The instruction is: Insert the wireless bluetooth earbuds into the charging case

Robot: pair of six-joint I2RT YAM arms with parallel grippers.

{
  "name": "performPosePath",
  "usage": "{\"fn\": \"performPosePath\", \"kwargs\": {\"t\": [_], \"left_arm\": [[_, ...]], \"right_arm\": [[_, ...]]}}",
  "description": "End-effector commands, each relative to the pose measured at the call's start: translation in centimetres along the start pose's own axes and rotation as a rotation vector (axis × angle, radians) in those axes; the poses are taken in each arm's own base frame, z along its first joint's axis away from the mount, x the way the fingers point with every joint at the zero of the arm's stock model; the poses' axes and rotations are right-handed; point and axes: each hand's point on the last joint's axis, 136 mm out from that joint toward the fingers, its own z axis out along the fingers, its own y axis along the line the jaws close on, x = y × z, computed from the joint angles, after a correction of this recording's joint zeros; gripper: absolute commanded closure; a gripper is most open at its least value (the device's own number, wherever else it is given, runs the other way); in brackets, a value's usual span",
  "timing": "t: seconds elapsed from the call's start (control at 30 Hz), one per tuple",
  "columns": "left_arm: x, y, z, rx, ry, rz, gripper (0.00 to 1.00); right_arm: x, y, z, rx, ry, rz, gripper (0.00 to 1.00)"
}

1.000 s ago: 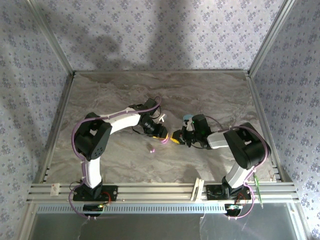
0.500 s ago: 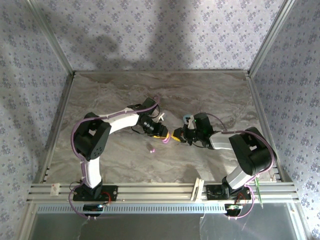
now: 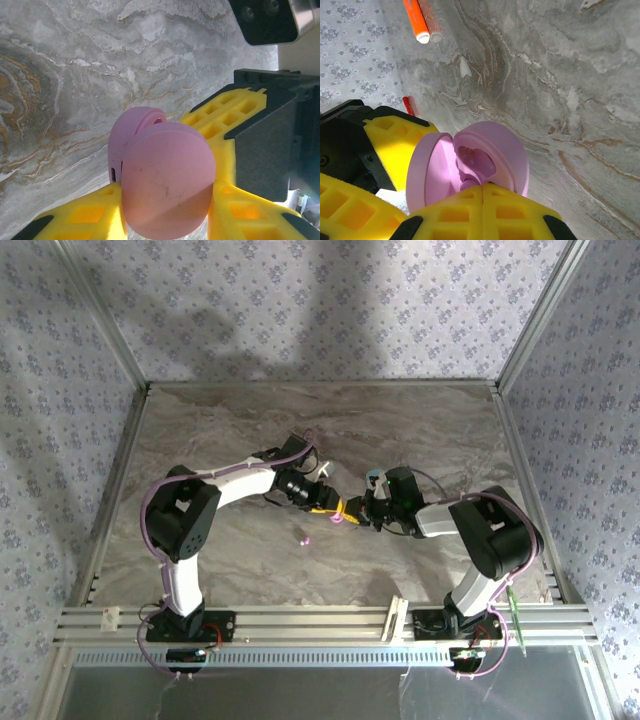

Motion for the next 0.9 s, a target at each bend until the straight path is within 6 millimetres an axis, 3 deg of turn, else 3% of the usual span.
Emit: {"fn": "performPosePath", "kwargs": {"t": [0.0, 0.33, 0.67, 0.87], "left_arm": [[-0.7, -1.5, -0.6, 0.072, -0.024, 0.020, 0.58], [-0.9, -0.4, 0.3, 0.081, -0.022, -0.005, 0.42], [-1.3, 1.9, -0.6, 0.047, -0.050, -0.048, 0.33], [-1.8, 2.2, -1.4, 0.044, -0.076, -0.052, 0.25]], "right_arm": [[-0.3, 0.4, 0.4, -0.021, 0.011, 0.003, 1.00], [-0.8, -0.1, 1.1, -0.016, 0.014, 0.013, 1.00], [-1.1, 0.7, 1.7, -0.019, 0.026, 0.004, 1.00], [-1.4, 1.0, 2.2, -0.022, 0.036, 0.002, 0.96]]}}
